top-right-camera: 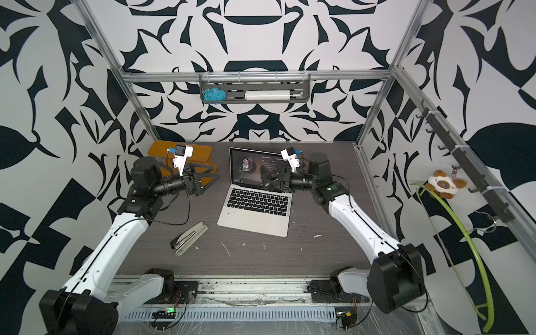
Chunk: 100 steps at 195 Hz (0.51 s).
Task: Remove the wireless mouse receiver from the laptop
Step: Pick up the mouse from the center of the board.
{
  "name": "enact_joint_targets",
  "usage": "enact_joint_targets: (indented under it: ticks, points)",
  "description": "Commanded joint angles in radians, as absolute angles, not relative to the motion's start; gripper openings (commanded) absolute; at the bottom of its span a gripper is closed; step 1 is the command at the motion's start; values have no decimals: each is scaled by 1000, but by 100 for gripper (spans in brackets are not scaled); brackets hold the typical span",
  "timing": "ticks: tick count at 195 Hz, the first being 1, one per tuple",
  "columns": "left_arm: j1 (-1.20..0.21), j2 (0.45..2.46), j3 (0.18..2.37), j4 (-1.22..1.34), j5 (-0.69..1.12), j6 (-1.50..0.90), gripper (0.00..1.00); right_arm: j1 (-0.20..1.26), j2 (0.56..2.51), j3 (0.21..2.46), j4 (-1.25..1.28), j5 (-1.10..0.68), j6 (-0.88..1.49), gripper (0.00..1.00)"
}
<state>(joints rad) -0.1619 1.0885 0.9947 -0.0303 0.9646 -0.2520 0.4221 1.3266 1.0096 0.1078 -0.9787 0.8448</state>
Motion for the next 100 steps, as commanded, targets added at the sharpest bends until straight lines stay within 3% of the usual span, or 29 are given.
enact_joint_targets:
  ticks: [1,35,70,100]
  points:
    - [-163,1112,1102,-303,1168,126,99,482,1387,1034,454,-1146,1016,30]
    - [-140,1144,1114,-436,1277,413,99,570,1525,1053,681,-1225,1155,28]
    - [-141,1162,1130,-577,1381,617,99,642,1566,1078,698,-1297,1129,28]
    - [-159,1131,1098,-584,1387,650,99,664,1565,1097,699,-1343,1120,28]
